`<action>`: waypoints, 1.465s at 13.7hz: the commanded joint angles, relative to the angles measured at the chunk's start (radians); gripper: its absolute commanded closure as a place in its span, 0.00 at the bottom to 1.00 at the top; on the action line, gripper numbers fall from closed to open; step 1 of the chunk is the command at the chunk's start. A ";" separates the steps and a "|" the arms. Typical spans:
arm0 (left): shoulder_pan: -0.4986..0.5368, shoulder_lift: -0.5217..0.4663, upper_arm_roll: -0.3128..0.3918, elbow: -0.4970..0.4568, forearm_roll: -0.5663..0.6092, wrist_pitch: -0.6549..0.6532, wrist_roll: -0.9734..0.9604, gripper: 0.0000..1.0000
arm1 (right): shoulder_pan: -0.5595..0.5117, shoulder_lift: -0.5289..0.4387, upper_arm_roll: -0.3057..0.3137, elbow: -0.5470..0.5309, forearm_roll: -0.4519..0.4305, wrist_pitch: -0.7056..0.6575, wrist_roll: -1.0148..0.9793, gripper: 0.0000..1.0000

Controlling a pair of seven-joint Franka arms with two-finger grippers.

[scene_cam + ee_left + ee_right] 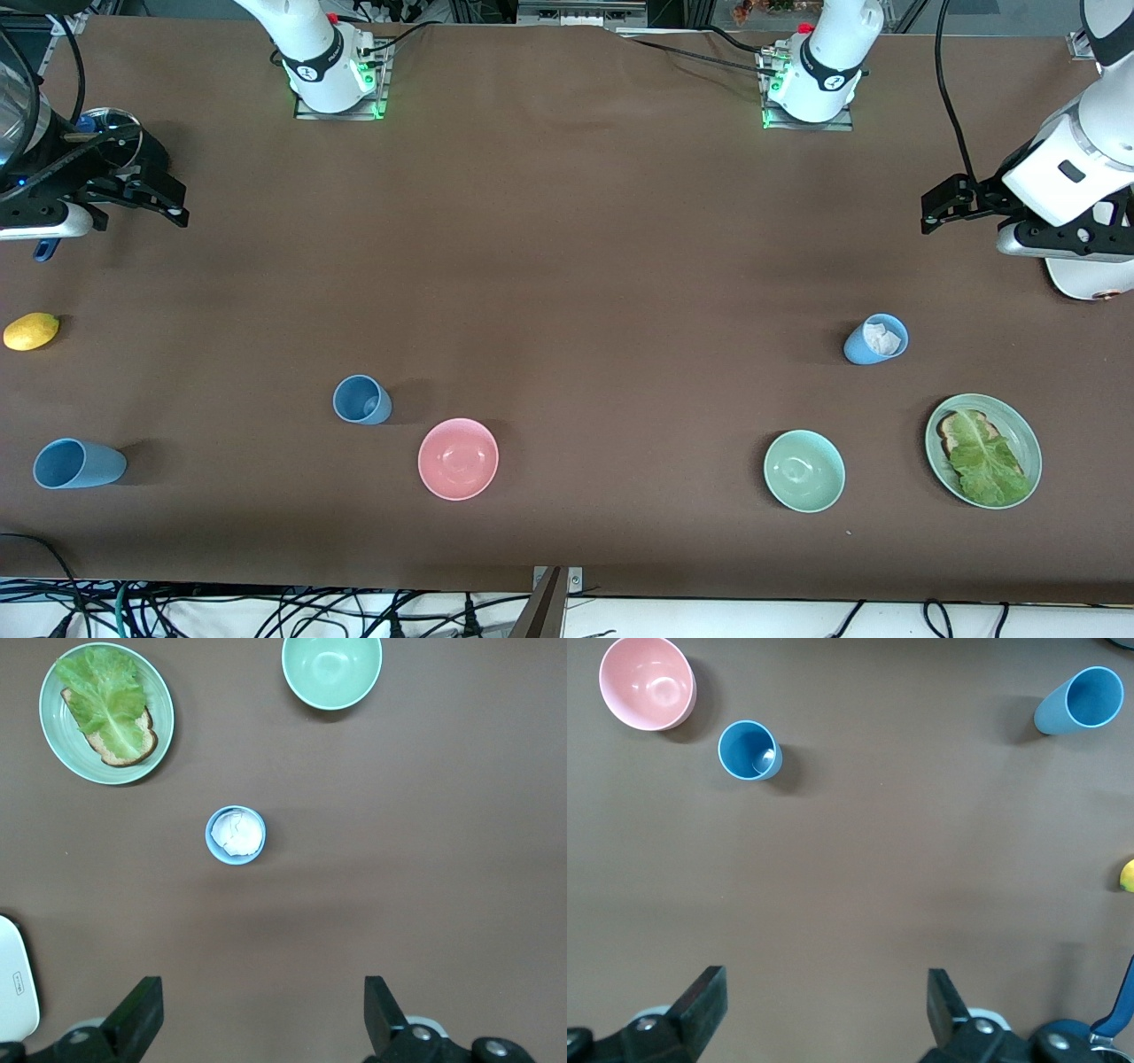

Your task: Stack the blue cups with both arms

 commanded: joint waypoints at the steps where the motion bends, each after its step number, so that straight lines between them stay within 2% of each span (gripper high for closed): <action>1: 0.006 -0.003 0.001 0.004 -0.030 -0.010 0.003 0.00 | 0.001 -0.006 0.003 0.006 -0.003 -0.005 0.012 0.00; 5: 0.011 0.026 0.005 0.018 -0.021 -0.014 -0.004 0.00 | 0.000 -0.006 0.003 0.006 -0.003 -0.005 0.012 0.00; 7: 0.050 0.062 0.008 0.016 -0.019 -0.052 0.003 0.00 | 0.000 -0.006 0.003 0.006 -0.003 -0.005 0.013 0.00; 10: 0.116 0.129 0.009 0.021 -0.016 -0.038 0.005 0.00 | 0.000 -0.007 0.002 0.006 -0.003 -0.006 0.013 0.00; 20: 0.156 0.370 0.008 -0.027 0.045 0.245 0.102 0.00 | 0.000 0.002 0.002 0.006 -0.001 -0.005 0.013 0.00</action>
